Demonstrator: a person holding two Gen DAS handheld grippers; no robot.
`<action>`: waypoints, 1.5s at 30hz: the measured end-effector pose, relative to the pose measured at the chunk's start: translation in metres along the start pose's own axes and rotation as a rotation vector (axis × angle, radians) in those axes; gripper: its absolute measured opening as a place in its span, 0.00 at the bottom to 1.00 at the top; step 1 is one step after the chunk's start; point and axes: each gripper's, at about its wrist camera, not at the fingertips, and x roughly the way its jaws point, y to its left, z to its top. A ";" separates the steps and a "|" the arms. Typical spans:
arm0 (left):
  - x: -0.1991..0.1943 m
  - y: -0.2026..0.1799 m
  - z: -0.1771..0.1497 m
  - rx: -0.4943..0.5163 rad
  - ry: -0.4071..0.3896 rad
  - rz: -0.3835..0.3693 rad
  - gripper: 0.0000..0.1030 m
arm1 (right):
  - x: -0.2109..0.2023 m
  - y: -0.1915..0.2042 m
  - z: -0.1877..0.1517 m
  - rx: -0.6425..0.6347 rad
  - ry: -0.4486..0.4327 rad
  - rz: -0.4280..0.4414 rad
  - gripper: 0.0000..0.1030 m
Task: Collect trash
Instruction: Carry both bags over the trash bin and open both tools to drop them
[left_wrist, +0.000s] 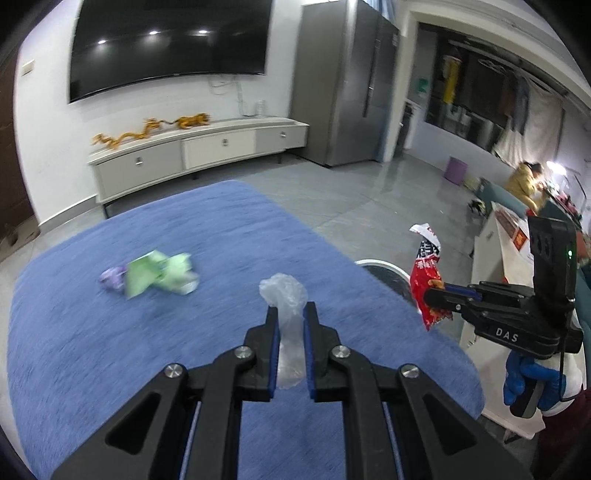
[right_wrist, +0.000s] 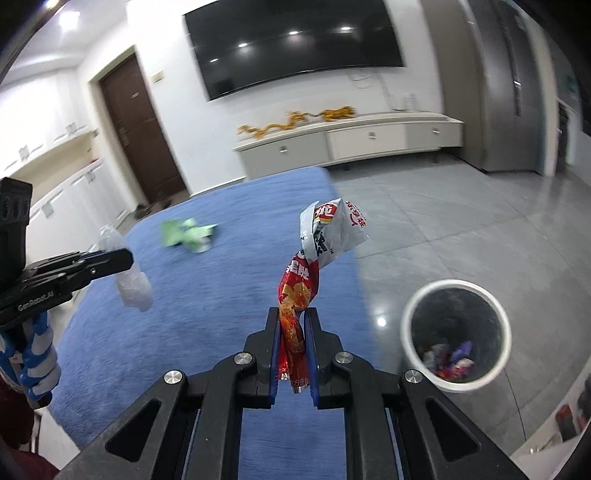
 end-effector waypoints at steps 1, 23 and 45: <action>0.008 -0.007 0.005 0.015 0.007 -0.011 0.10 | -0.002 -0.007 0.001 0.013 -0.003 -0.013 0.11; 0.153 -0.134 0.079 0.210 0.099 -0.176 0.10 | -0.004 -0.156 -0.008 0.253 -0.020 -0.183 0.12; 0.335 -0.171 0.137 0.066 0.270 -0.164 0.10 | 0.068 -0.239 -0.001 0.421 0.026 -0.176 0.12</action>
